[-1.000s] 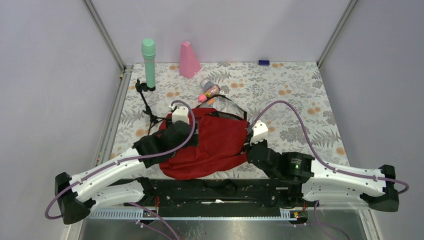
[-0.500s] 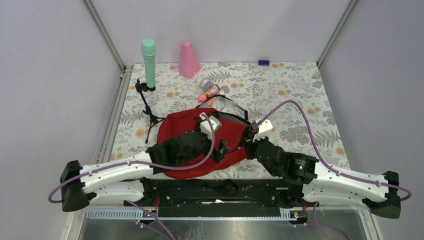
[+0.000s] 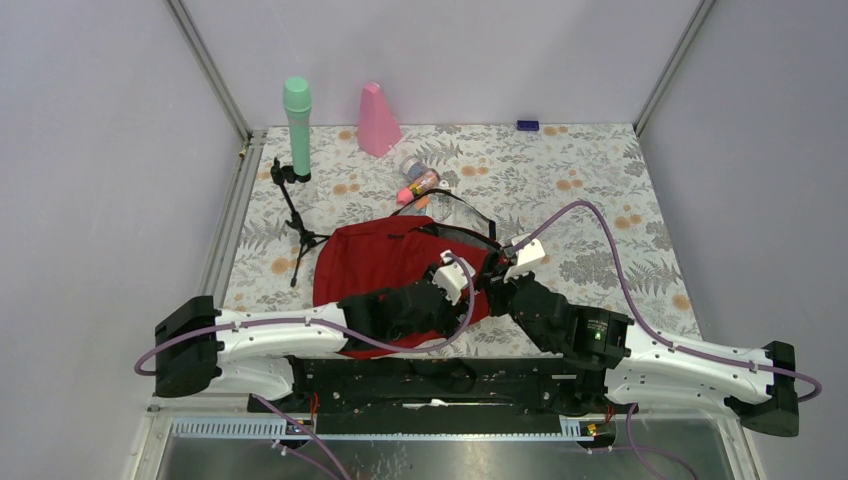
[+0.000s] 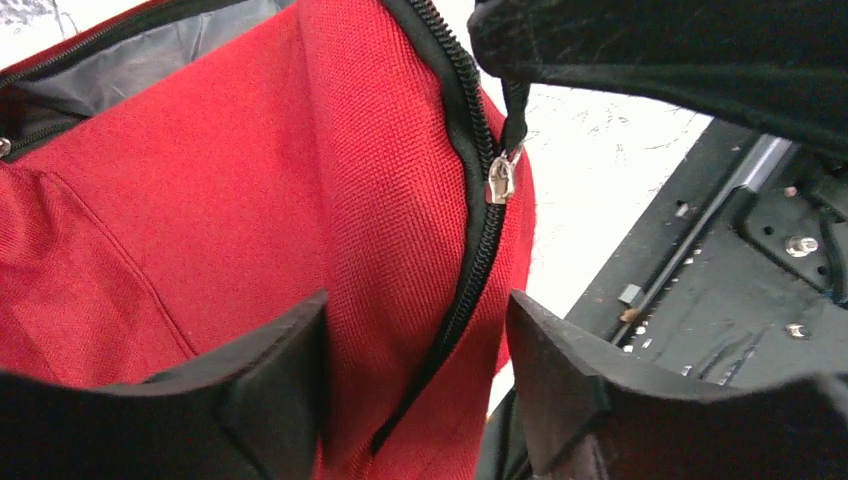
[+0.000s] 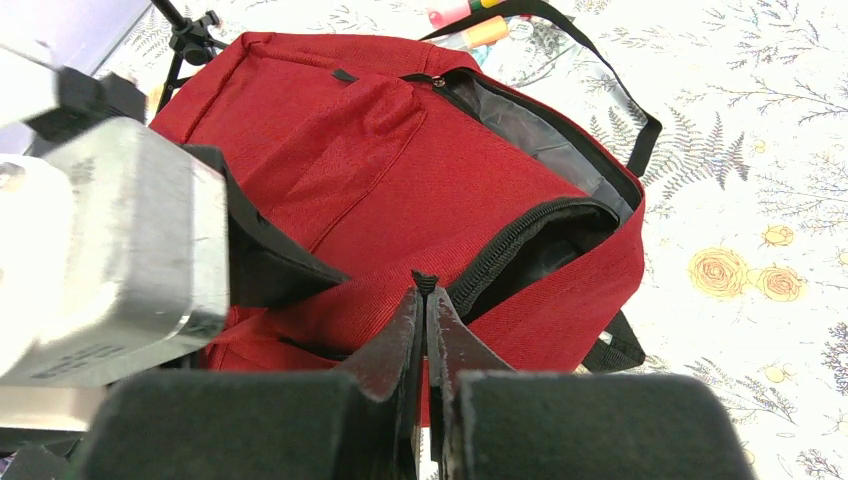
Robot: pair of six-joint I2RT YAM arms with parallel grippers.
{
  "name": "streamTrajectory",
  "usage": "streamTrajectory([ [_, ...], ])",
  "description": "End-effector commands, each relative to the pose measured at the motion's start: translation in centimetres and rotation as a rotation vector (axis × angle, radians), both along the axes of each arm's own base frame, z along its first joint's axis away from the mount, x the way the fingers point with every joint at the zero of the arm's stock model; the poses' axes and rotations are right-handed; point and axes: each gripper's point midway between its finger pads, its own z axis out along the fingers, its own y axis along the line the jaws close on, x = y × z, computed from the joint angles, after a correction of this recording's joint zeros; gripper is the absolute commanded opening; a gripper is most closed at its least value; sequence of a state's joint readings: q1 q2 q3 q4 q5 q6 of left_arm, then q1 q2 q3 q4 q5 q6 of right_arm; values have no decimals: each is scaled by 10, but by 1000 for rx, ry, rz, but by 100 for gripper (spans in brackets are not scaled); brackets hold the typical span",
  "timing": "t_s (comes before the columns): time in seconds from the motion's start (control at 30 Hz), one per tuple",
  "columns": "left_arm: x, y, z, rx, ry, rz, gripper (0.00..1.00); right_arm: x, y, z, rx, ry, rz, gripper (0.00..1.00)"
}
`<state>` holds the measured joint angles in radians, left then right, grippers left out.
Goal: Pack the student bag
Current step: Zip the student bag at the center of the board.
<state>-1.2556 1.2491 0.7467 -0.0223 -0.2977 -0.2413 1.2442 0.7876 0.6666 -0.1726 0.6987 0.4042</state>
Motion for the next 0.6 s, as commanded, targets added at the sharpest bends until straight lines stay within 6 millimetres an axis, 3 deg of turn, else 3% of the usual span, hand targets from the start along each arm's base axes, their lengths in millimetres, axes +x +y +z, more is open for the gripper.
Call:
streamTrajectory([
  [0.0,8,-20,29,-77,-62,15,54,12,-4,25,94,-53,-79,0],
  [0.3,-3,-27,19,-53,-51,-2,0,23,-25,20,8,-63,-208,0],
  [0.57,-11,-26,12,-27,-55,-14,0,39,-38,6,-21,1,-271,0],
])
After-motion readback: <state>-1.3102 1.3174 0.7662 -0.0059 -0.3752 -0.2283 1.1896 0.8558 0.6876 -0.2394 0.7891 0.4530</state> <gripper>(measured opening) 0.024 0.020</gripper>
